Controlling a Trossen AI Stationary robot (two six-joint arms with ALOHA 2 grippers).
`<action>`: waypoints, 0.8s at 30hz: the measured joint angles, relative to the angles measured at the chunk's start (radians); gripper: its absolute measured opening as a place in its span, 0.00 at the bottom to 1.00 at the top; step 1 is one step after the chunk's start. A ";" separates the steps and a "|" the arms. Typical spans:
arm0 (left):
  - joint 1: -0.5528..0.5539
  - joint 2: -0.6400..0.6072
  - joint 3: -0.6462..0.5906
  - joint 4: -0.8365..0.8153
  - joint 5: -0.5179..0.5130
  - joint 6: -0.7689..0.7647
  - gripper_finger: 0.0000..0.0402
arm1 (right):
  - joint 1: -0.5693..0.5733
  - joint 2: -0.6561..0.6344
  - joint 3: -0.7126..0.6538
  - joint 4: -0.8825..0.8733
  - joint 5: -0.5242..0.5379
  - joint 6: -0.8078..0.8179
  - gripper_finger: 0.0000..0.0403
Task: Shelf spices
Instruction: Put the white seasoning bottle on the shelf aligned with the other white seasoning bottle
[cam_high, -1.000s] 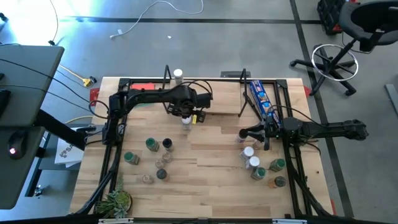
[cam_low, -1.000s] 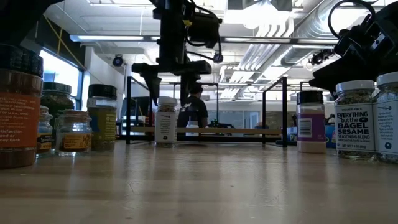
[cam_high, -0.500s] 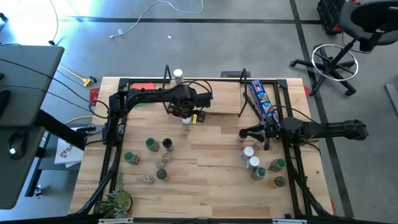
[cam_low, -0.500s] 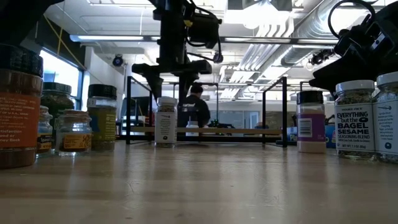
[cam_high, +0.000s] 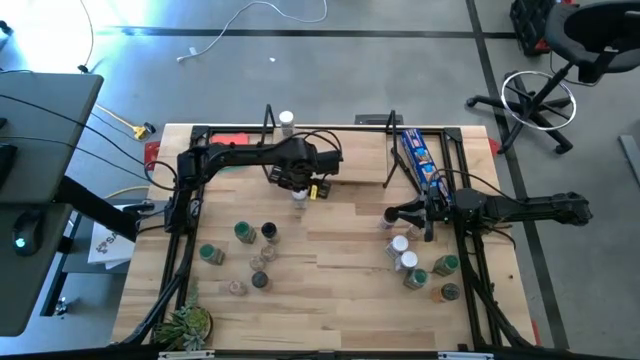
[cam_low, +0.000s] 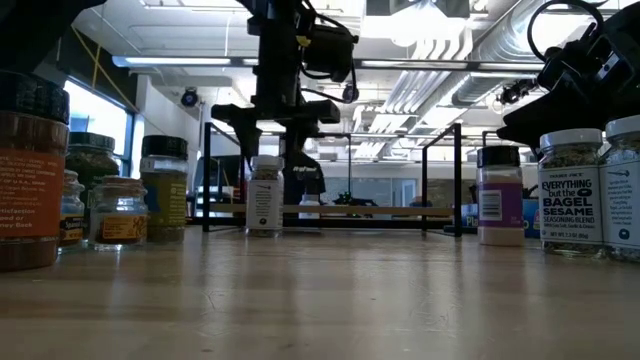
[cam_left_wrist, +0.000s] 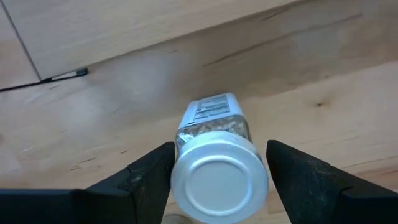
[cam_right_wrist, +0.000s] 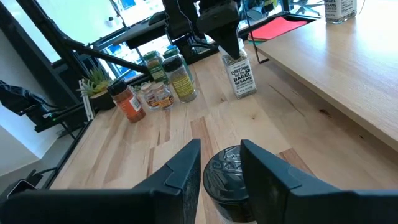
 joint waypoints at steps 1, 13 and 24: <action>0.000 0.000 0.000 0.007 0.000 0.000 0.62 | 0.000 0.000 0.000 0.000 0.000 0.000 0.27; -0.005 0.000 0.000 -0.015 0.011 0.032 0.51 | 0.000 0.000 0.000 0.000 0.000 0.000 0.27; -0.058 -0.004 0.046 -0.041 0.054 0.363 0.50 | 0.000 0.000 0.000 0.000 0.000 0.000 0.27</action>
